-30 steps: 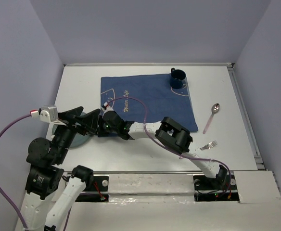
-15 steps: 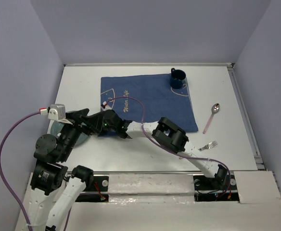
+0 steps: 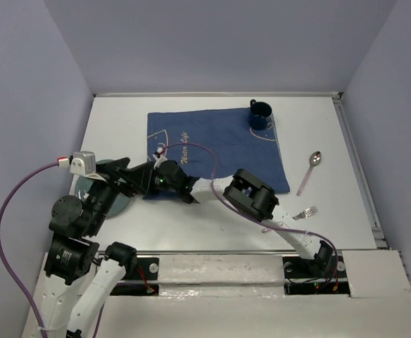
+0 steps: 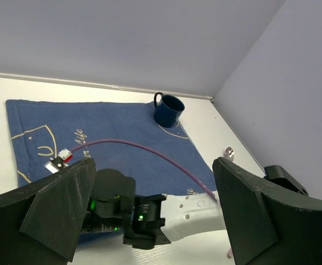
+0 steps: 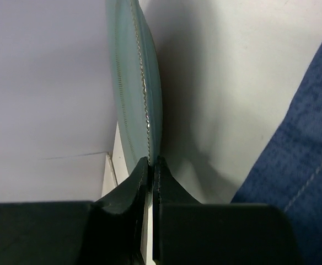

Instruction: Set the dinner table for one person

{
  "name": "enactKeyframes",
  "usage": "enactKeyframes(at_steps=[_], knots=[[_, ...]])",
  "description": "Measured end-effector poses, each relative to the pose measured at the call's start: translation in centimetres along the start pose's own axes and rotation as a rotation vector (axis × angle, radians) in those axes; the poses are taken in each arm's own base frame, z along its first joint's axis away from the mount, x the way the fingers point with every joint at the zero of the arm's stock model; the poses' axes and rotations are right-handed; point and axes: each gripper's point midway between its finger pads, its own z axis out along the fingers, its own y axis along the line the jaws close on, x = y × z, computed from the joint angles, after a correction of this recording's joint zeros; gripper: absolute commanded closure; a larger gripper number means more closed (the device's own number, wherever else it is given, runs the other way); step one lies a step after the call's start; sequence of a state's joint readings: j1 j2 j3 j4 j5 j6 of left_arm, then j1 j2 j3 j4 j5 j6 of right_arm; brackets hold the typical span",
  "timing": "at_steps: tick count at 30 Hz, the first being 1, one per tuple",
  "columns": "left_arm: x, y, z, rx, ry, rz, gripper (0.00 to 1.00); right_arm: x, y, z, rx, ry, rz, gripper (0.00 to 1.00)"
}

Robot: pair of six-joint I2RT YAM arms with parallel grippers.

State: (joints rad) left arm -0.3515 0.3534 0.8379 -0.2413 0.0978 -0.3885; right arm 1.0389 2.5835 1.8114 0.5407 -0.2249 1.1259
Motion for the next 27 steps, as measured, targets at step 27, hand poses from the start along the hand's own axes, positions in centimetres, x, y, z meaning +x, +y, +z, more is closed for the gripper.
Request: enactKeyframes(at_steps=[27], knots=[[0.1, 0.3, 1.8, 0.009, -0.027, 0.016, 0.01, -15.8, -3.7, -27.0, 0.008, -0.343, 0.176, 1.0]])
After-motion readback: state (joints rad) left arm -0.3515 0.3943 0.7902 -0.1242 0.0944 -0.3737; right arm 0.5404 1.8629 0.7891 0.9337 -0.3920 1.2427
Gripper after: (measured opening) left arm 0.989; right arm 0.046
